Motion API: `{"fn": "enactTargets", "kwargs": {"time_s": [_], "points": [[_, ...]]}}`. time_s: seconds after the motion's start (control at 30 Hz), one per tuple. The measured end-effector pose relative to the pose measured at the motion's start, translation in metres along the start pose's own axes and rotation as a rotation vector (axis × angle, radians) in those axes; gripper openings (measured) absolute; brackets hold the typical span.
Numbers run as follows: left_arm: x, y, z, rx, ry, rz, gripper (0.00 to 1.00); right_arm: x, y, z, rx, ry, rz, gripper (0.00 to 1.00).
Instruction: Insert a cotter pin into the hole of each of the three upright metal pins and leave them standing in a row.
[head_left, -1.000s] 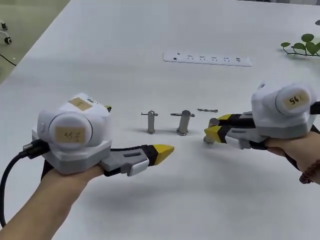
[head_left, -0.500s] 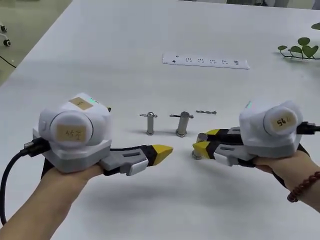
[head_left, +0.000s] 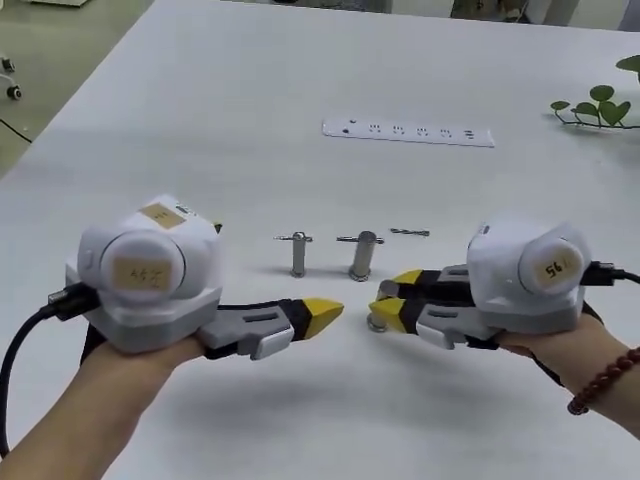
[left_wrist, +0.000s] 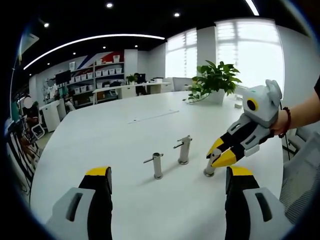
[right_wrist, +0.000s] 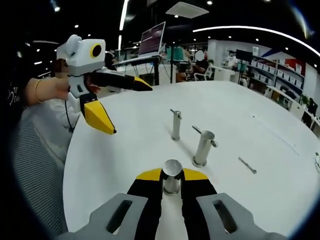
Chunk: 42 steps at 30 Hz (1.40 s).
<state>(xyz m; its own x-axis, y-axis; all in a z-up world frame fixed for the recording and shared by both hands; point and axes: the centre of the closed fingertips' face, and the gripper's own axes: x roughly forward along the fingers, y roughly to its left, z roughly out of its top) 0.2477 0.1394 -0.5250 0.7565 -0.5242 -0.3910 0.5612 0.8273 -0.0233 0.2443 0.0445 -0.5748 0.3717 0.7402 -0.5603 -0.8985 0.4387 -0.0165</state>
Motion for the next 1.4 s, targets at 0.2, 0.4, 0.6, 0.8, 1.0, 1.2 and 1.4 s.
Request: {"fn": "enactTargets", "kwargs": {"time_s": [0.2,0.4,0.6,0.8,1.0,1.2,1.4], "points": [[0.001,-0.002,-0.001,0.001,0.003,-0.009,0.94,0.001,0.001,0.000,-0.001,-0.010,0.024,0.08],[0.003,-0.003,-0.007,0.006,0.019,-0.013,0.94,0.001,0.002,0.000,-0.014,-0.014,0.041,0.09],[0.005,-0.005,-0.014,0.011,0.042,-0.018,0.96,0.006,0.004,-0.011,-0.056,0.044,0.034,0.09],[0.005,-0.005,-0.016,0.007,0.047,-0.018,0.97,0.006,0.006,-0.015,-0.053,0.049,0.040,0.12],[0.006,-0.005,-0.016,0.001,0.043,-0.018,0.98,0.001,0.005,-0.011,-0.001,0.024,0.039,0.19],[0.007,-0.009,-0.016,0.001,0.042,-0.032,0.99,-0.009,0.006,-0.005,0.064,-0.004,0.045,0.27],[0.006,-0.008,-0.014,-0.005,0.035,-0.028,0.99,-0.025,0.002,-0.003,0.084,-0.009,0.043,0.31]]}}
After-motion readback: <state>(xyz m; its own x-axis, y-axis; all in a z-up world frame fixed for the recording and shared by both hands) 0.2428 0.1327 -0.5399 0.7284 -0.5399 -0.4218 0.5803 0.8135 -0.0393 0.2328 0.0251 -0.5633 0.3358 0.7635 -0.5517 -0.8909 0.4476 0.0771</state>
